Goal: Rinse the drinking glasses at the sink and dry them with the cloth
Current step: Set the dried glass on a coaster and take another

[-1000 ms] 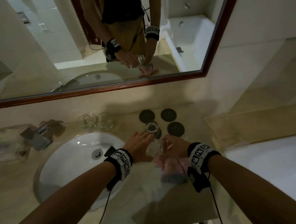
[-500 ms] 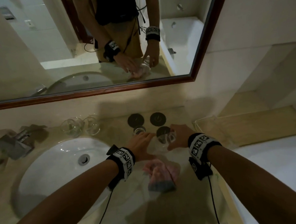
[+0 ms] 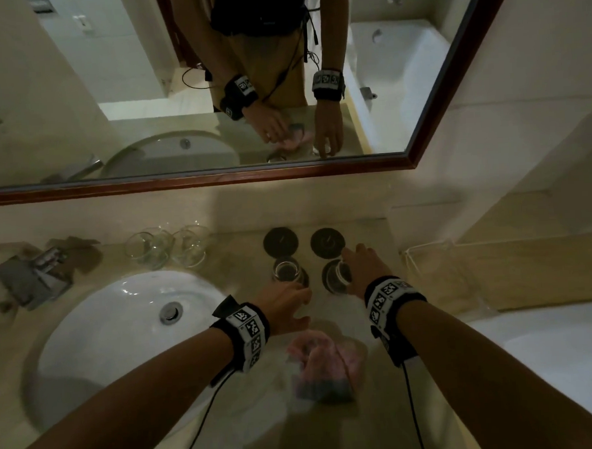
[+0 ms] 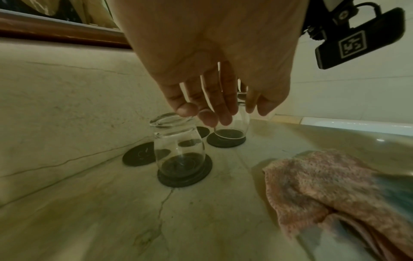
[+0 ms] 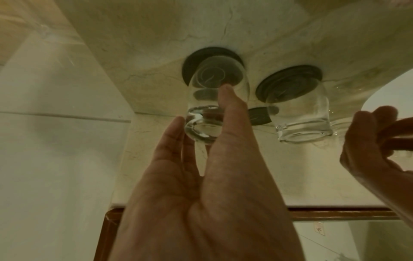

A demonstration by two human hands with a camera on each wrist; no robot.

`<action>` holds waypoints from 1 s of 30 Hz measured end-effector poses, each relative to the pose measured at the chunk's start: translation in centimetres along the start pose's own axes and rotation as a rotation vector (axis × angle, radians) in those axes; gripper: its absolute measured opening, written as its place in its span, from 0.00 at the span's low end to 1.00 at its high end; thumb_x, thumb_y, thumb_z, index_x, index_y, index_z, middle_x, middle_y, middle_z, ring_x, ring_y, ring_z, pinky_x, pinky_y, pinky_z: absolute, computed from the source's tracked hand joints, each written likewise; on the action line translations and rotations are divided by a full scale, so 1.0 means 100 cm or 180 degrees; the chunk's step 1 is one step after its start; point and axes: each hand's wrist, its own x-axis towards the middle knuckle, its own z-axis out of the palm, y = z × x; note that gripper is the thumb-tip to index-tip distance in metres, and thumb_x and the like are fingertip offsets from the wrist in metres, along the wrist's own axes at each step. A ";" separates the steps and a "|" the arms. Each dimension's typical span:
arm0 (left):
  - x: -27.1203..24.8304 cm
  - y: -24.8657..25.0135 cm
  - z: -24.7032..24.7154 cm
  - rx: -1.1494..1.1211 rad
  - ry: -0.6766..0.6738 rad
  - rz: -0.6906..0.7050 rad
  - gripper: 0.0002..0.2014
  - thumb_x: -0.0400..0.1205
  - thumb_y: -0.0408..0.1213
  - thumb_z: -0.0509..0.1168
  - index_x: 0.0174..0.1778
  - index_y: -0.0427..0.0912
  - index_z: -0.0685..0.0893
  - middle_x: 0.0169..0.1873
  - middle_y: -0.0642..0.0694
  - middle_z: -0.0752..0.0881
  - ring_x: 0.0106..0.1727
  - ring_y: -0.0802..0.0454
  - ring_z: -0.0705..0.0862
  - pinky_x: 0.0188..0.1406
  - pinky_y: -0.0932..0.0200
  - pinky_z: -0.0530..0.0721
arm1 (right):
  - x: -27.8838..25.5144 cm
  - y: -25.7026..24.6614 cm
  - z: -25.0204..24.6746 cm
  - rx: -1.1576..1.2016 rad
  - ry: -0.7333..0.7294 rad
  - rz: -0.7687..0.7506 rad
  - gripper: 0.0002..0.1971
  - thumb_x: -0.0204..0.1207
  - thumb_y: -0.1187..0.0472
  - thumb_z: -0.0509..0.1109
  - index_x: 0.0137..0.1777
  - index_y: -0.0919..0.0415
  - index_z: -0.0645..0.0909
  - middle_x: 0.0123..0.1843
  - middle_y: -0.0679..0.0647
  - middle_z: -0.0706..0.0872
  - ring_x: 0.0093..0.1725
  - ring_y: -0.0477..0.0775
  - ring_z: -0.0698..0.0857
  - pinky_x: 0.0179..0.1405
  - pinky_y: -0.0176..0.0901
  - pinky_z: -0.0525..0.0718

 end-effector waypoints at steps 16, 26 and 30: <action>-0.004 -0.012 0.007 0.0075 -0.0094 -0.0170 0.12 0.78 0.47 0.64 0.50 0.43 0.82 0.49 0.46 0.85 0.48 0.45 0.84 0.41 0.59 0.75 | 0.015 -0.012 0.004 -0.0310 0.0147 0.0079 0.29 0.77 0.65 0.70 0.77 0.58 0.66 0.75 0.64 0.66 0.73 0.66 0.67 0.65 0.54 0.80; -0.010 -0.027 0.010 0.0039 -0.0033 -0.0378 0.11 0.78 0.49 0.64 0.49 0.46 0.81 0.48 0.47 0.84 0.47 0.46 0.83 0.37 0.60 0.73 | 0.002 -0.026 0.001 -0.0738 0.0486 -0.0341 0.34 0.76 0.57 0.72 0.79 0.57 0.61 0.79 0.62 0.63 0.78 0.65 0.64 0.73 0.56 0.68; -0.019 -0.037 0.008 -0.0044 0.0034 -0.0519 0.11 0.78 0.48 0.65 0.48 0.45 0.81 0.49 0.46 0.85 0.46 0.46 0.83 0.38 0.60 0.74 | -0.005 -0.043 -0.002 -0.0654 0.0630 -0.0572 0.25 0.77 0.59 0.67 0.74 0.60 0.68 0.74 0.61 0.69 0.74 0.64 0.68 0.69 0.54 0.72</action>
